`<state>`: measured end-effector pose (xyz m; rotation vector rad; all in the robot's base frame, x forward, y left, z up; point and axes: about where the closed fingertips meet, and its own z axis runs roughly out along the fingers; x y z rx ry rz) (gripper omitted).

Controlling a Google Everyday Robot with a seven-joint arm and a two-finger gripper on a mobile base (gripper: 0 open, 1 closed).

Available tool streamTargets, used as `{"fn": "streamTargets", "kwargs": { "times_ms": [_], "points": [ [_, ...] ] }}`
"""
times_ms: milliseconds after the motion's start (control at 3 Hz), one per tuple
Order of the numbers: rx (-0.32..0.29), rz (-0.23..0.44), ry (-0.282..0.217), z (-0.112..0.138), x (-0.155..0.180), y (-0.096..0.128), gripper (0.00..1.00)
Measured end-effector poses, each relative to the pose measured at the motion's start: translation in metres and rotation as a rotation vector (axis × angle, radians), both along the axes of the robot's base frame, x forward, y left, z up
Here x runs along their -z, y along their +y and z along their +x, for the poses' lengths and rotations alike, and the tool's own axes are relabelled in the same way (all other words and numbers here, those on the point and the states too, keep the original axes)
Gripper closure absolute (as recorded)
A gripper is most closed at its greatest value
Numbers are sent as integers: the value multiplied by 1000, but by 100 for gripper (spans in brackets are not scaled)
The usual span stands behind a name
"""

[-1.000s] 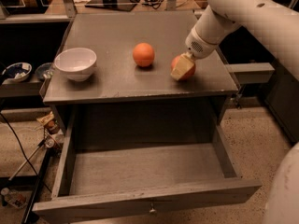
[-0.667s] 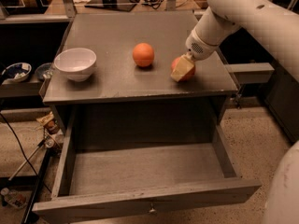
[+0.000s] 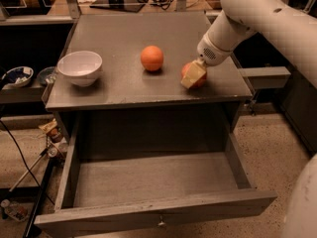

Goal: Pick apple from top drawer and place on counter

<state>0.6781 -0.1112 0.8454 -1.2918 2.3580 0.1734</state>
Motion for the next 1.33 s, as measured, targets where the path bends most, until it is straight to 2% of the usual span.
{"fn": "streamTargets", "kwargs": {
  "times_ms": [333,667,1000,1333],
  "points": [
    [0,0,0,0,0,0,42],
    [0,0,0,0,0,0,19],
    [0,0,0,0,0,0,0],
    [0,0,0,0,0,0,0]
  ]
}}
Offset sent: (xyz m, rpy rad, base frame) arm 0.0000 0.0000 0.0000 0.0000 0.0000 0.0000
